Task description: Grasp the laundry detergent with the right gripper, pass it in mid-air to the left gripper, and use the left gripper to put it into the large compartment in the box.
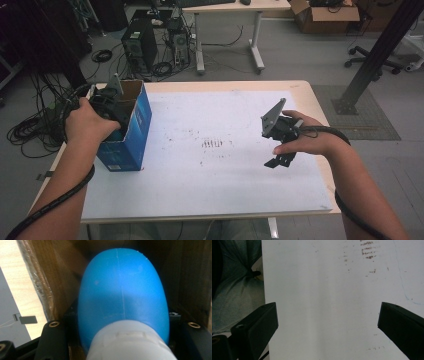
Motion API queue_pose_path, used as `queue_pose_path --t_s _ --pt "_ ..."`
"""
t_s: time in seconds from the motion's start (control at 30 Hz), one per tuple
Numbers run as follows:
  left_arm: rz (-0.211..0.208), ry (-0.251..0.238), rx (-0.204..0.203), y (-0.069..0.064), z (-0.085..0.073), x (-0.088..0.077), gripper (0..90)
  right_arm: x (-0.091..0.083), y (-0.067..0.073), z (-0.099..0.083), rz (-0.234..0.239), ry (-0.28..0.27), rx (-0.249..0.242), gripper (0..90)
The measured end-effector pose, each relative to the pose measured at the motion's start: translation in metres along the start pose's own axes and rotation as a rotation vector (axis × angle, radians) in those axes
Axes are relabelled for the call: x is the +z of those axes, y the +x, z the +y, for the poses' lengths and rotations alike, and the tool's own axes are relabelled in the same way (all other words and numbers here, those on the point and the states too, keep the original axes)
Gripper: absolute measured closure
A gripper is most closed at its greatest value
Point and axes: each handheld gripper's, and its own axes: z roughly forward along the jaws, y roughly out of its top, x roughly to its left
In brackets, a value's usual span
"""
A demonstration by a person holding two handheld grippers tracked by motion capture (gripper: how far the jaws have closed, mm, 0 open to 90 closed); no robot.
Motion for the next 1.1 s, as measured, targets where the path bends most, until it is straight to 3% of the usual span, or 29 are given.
queue_pose_path --t_s 0.8,0.9,1.1 --pt "-0.009 -0.010 0.000 0.0017 -0.0012 0.0017 37.3 -0.0010 0.0014 -0.0034 -0.006 -0.016 0.009 2.9" --pt "-0.011 -0.035 -0.005 0.0011 -0.0017 -0.0010 34.8 -0.0004 0.0014 -0.0040 -0.006 -0.015 0.009 2.8" --pt "0.001 -0.033 0.001 -0.0012 -0.0015 -0.0053 33.1 -0.0003 0.0017 -0.0043 -0.005 -0.020 0.009 2.9"
